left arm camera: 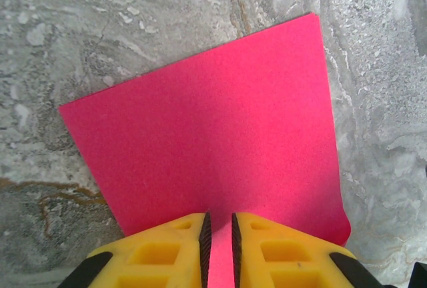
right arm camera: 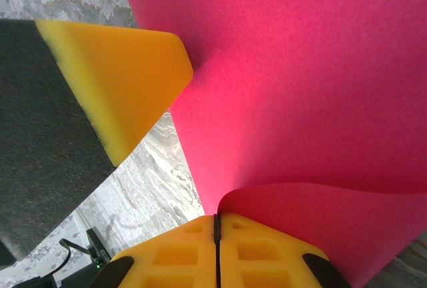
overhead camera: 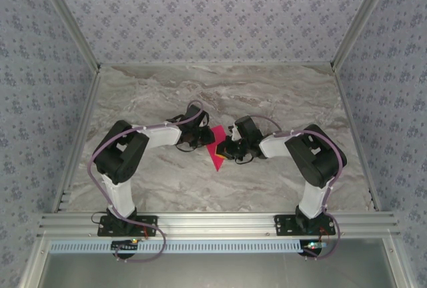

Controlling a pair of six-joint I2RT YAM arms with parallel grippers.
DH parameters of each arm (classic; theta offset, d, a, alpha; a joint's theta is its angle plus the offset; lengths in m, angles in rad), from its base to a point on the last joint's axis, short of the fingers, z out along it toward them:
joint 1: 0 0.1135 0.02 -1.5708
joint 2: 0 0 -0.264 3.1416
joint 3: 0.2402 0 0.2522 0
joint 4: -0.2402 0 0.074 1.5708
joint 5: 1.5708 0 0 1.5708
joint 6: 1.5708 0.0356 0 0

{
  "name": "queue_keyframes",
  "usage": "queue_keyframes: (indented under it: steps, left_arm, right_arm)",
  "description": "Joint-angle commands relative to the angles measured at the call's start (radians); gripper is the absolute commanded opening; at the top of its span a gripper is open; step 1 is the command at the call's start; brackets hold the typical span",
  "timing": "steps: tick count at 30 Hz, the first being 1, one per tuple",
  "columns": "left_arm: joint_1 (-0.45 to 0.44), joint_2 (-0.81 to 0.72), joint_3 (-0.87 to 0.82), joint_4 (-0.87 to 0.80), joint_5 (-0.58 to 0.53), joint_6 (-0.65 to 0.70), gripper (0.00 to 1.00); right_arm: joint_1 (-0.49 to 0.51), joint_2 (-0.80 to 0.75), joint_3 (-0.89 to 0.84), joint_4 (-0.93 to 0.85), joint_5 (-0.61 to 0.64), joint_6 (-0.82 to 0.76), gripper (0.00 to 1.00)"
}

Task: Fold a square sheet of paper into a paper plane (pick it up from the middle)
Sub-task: Third fold the triangle at the center of the table.

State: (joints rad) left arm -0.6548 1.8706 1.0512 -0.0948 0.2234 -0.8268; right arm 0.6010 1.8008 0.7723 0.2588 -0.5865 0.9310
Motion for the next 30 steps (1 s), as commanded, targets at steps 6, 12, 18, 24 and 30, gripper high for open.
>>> queue_keyframes:
  steps: [6, 12, 18, 24, 30]
  left_arm:
    - [0.001, 0.025, 0.010, -0.048, -0.005, 0.021, 0.18]
    - [0.001, 0.025, 0.009, -0.049, -0.002, 0.021, 0.18]
    - [0.000, 0.025, 0.009, -0.049, 0.000, 0.021, 0.18]
    - [-0.001, 0.025, 0.008, -0.050, 0.001, 0.023, 0.18]
    - [0.000, 0.024, 0.008, -0.051, -0.001, 0.023, 0.18]
  right_arm:
    - [0.006, 0.022, 0.034, 0.002, -0.021, -0.032, 0.08]
    - [0.006, 0.032, 0.037, -0.010, -0.013, -0.037, 0.07]
    - [0.006, 0.038, 0.039, -0.001, -0.019, -0.042, 0.08]
    - [0.008, 0.043, 0.040, -0.014, -0.029, -0.067, 0.08]
    - [0.008, 0.051, 0.038, 0.002, -0.037, -0.072, 0.07]
